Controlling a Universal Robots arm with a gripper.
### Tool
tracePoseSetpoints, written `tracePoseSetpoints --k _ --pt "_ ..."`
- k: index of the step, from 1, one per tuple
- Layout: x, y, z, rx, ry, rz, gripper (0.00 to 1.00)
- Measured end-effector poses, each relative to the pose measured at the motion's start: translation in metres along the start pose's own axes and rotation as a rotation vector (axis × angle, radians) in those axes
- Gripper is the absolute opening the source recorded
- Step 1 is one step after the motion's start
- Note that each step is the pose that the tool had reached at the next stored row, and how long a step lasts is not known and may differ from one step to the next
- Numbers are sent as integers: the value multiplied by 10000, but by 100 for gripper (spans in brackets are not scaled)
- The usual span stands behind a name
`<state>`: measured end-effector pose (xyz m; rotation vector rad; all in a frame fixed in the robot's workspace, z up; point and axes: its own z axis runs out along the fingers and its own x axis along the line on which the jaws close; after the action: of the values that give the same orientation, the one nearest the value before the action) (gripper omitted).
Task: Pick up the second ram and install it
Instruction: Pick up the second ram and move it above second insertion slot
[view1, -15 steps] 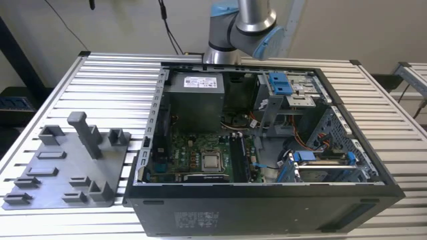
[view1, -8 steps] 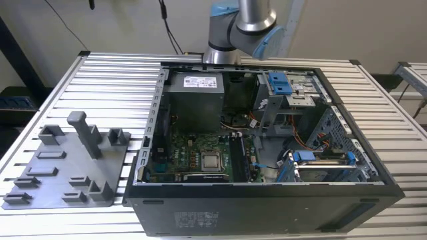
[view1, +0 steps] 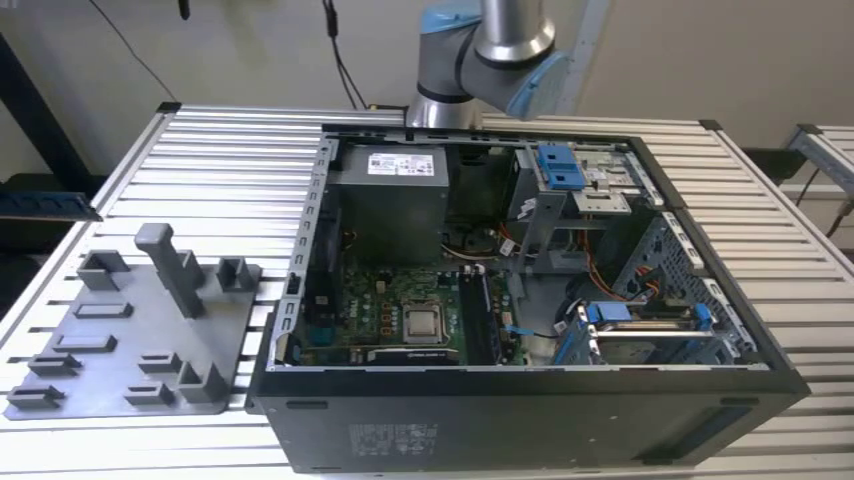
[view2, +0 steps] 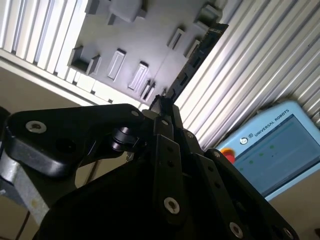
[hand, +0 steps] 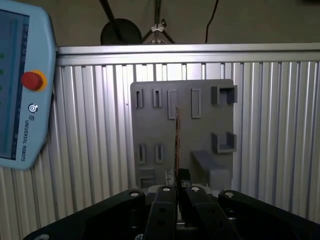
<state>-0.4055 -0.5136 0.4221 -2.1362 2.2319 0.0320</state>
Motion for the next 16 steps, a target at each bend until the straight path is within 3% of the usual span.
tracePoseSetpoints --k 16 --pt "-36 -414 11 0 -1 0 14"
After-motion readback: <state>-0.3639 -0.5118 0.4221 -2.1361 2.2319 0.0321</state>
